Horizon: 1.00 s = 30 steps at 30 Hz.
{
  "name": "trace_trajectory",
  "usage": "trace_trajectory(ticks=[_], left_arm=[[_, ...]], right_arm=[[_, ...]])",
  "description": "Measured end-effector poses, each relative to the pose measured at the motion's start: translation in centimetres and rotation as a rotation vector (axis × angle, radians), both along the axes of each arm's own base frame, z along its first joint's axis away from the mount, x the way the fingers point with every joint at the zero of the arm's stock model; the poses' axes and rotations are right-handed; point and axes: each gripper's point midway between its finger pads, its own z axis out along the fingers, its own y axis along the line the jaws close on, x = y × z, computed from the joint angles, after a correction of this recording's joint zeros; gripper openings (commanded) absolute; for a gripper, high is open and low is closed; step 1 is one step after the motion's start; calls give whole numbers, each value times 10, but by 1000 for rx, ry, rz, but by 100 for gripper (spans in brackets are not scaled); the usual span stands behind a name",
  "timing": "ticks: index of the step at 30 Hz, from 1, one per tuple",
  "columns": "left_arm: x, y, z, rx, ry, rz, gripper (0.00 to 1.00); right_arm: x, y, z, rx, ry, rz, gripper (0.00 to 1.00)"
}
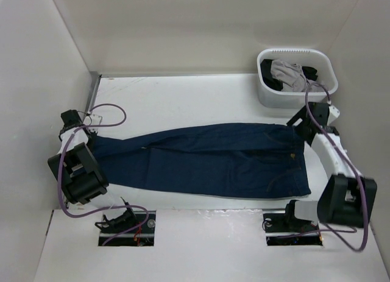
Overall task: Fold and stack the trousers
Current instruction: Fold the trousers
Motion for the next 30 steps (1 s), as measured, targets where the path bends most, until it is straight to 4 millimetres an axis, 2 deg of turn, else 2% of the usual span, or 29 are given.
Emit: trace_trajectory(ticks=[2, 4, 13, 14, 15, 18, 19, 20, 21, 23, 25, 30], left_arm=[[-1, 2, -2, 3, -3, 4, 3], [-2, 3, -3, 3, -1, 7, 3], [-5, 5, -11, -4, 9, 18, 3], [-5, 5, -13, -6, 12, 18, 3], [-6, 5, -14, -7, 14, 18, 3], [-7, 7, -14, -10, 17, 24, 3], [-7, 8, -14, -9, 15, 28, 3], [-7, 10, -13, -8, 13, 31, 3], [-7, 11, -11, -7, 11, 35, 3], [-4, 15, -6, -2, 3, 39, 3], [1, 19, 3, 4, -13, 41, 3], [23, 35, 37, 26, -97, 54, 3]], right_arm=[[25, -4, -3, -5, 24, 34, 100], [37, -7, -13, -4, 63, 54, 100], [36, -16, -45, -10, 180, 84, 100], [38, -16, -49, -4, 188, 91, 90], [39, -15, -54, 2, 198, 102, 76], [42, -10, -64, 27, 209, 128, 24], [42, -10, -64, 32, 206, 133, 12], [44, -9, -62, 34, 195, 135, 5], [46, -10, -58, 32, 181, 135, 0], [48, -12, -46, 25, 130, 133, 0], [49, -14, -23, 9, 55, 137, 0], [37, -5, 65, -48, -221, 175, 0]])
